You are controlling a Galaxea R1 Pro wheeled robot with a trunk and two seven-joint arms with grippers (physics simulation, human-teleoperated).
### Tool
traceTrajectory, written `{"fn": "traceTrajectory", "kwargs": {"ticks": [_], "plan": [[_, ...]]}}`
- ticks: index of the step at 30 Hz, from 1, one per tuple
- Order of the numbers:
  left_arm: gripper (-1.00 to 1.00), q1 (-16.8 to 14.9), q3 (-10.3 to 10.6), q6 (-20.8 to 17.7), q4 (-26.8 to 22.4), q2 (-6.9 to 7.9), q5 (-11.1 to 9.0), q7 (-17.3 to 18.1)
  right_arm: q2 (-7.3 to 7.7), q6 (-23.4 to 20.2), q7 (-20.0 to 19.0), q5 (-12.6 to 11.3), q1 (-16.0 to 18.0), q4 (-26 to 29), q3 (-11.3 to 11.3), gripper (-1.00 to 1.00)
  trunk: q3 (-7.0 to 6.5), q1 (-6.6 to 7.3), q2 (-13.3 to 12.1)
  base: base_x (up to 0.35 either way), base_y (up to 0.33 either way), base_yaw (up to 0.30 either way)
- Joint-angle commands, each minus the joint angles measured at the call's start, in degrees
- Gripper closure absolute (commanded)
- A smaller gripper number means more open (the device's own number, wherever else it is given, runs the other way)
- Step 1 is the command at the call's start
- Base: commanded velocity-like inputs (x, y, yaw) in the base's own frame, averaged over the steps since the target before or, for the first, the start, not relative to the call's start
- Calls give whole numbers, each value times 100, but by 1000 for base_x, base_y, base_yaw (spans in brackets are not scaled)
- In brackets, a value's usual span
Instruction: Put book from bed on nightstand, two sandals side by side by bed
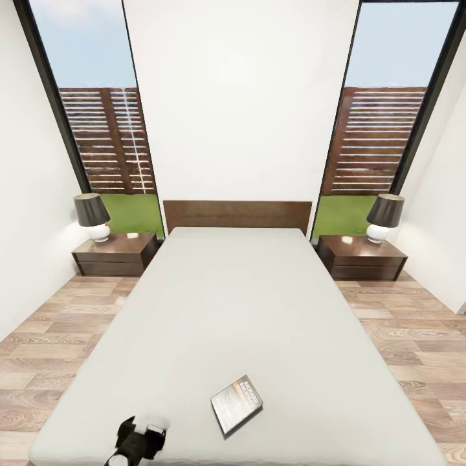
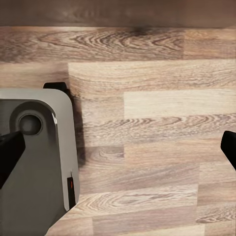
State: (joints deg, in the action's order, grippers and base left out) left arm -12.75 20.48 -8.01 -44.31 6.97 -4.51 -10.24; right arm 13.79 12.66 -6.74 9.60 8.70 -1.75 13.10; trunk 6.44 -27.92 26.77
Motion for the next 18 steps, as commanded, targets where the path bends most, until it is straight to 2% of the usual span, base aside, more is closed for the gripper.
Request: {"fn": "traceTrajectory", "kwargs": {"ticks": [1,5,6,8,10,12,13,16,17,18], "plan": [[-100,-6,40,-40,-26,10,-52,-55,3,34,-12,52,9,-19,50,-100,13,-3,11,0,0,0],[-100,-352,49,-980,-909,-33,-59,-63,-9,34,-12,53,9,-19,51,-100,13,-3,11,0,0,0],[-100,-352,49,-980,-909,-33,-59,-63,-9,34,-12,53,9,-19,51,-100,13,-3,11,0,0,0],[-100,-576,53,-1292,-1149,-126,-56,-61,-12,34,-12,54,9,-19,51,-100,13,-3,11,0,0,0],[-100,-804,58,-1500,-1256,-306,-39,-61,-13,34,-12,53,9,-19,52,-100,13,-3,11,0,0,0],[-100,-1039,62,-1634,-1185,-528,-28,-69,-15,34,-12,52,10,-19,52,-100,13,-3,11,0,0,0],[-100,-1039,62,-1634,-1185,-528,-28,-69,-15,34,-12,52,10,-19,52,-100,13,-3,11,0,0,0],[-100,-1474,71,-1744,-758,-835,-20,-81,-16,34,-12,52,11,-19,52,-100,13,-3,11,0,0,0],[-100,-1474,71,-1744,-758,-835,-20,-81,-16,34,-12,52,11,-19,52,-100,13,-3,11,0,0,0],[-100,-1646,76,-1764,-556,-925,-17,-81,-16,34,-12,52,11,-19,53,-100,13,-3,11,0,0,0]]}}
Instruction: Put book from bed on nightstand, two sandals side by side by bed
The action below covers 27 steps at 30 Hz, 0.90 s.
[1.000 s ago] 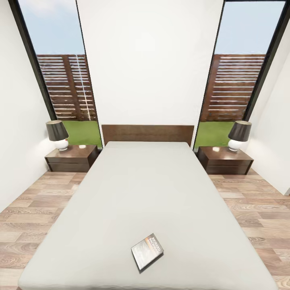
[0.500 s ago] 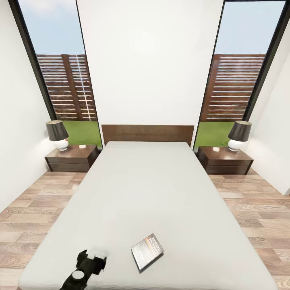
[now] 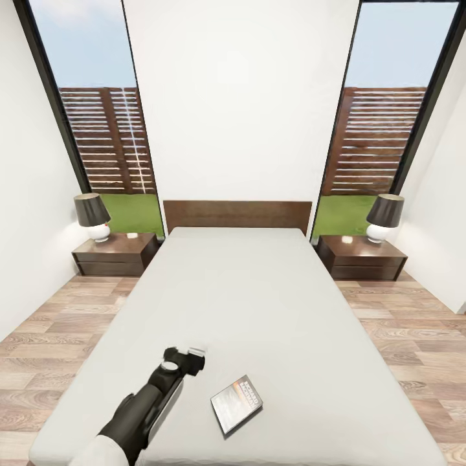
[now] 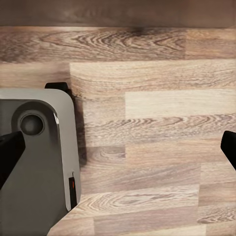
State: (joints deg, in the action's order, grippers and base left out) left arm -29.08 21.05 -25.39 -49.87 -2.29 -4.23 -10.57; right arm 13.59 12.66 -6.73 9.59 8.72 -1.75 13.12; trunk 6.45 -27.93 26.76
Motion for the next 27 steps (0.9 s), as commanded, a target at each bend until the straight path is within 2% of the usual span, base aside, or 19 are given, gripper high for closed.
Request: {"fn": "traceTrajectory", "kwargs": {"ticks": [1,2,3,5,6,8,9,13,18,27], "plan": [[-100,-196,23,-41,222,-86,-44,-49,5,34,-12,52,8,-19,50,-100,12,-3,12,0,0,0],[-100,-389,28,-53,450,-165,-44,-49,5,34,-12,52,8,-19,50,-100,12,-3,12,0,0,0],[-100,-389,28,-53,450,-165,-44,-49,5,34,-12,52,8,-19,50,-100,12,-3,12,0,0,0],[-100,-782,32,-71,895,-295,-45,-38,4,34,-12,52,8,-19,50,-100,12,-3,12,0,0,0],[-100,-782,32,-71,895,-295,-45,-38,4,34,-12,52,8,-19,50,-100,12,-3,12,0,0,0],[-100,-1147,33,-82,1298,-382,-53,-20,4,34,-12,47,7,-19,50,-100,12,-3,12,0,0,0],[-100,-1147,33,-82,1298,-382,-53,-20,4,34,-12,47,7,-19,50,-100,12,-3,12,0,0,0],[-100,-1612,32,-79,1860,-478,-127,-4,3,34,-12,39,7,-19,50,-100,12,-3,12,0,0,0],[-100,-1807,31,-65,2122,-513,-185,4,-3,34,-12,36,9,-19,50,-100,12,-3,12,0,0,0],[-100,-1899,31,-58,2252,-536,-214,4,-11,34,-12,41,10,-19,48,-100,12,-3,12,0,0,0]]}}
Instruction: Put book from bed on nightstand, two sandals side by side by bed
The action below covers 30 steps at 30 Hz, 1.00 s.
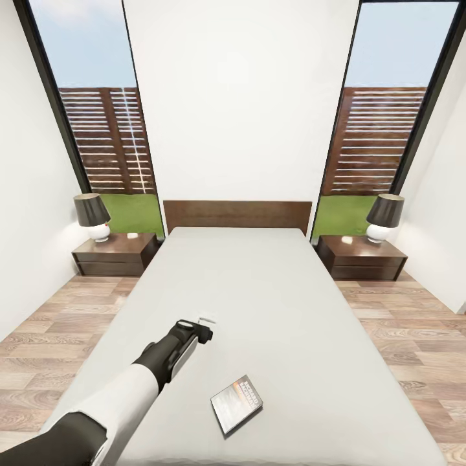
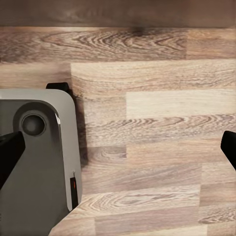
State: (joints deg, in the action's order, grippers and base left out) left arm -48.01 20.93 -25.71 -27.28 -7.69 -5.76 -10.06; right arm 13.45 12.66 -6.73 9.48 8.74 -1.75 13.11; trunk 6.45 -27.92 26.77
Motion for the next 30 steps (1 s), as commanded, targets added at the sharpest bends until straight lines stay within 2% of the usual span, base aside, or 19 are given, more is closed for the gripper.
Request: {"fn": "traceTrajectory", "kwargs": {"ticks": [1,30], "plan": [[-100,-15,44,-25,5,1,-63,-48,3,34,-12,52,8,-19,50,-100,12,-3,11,0,0,0],[-100,-54,51,-98,47,-72,-74,-6,-9,34,-12,54,6,-13,43,-100,12,-3,11,0,0,0]]}}
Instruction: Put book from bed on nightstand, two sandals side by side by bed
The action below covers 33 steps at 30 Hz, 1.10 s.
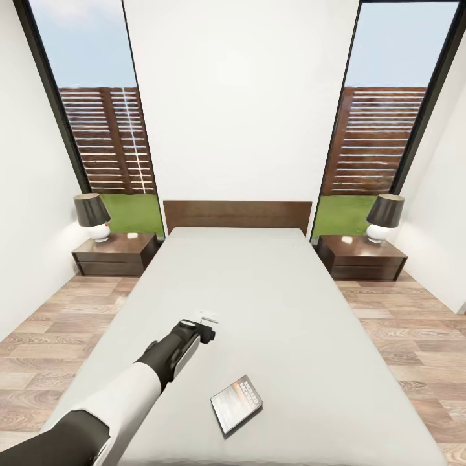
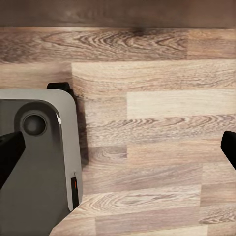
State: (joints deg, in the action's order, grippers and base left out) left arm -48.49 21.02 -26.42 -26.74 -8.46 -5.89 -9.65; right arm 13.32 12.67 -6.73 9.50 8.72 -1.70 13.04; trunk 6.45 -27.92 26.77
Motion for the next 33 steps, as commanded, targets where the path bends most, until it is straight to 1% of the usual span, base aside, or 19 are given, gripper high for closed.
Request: {"fn": "traceTrajectory", "kwargs": {"ticks": [1,19,27,33], "plan": [[-100,-6,43,-26,-7,5,-60,-47,4,34,-12,52,9,-18,50,-100,12,-3,11,0,0,0],[-100,-11,43,-42,-1,-28,-61,65,4,21,-12,37,13,-23,51,-100,12,-3,11,0,0,0],[-100,-12,43,-217,-3,-32,-61,306,-158,3,-7,35,11,-25,56,-100,12,-3,11,0,0,0],[-100,-12,43,-285,-4,-30,-61,459,-202,-17,-5,33,10,-30,57,-100,12,-3,11,0,0,0]]}}
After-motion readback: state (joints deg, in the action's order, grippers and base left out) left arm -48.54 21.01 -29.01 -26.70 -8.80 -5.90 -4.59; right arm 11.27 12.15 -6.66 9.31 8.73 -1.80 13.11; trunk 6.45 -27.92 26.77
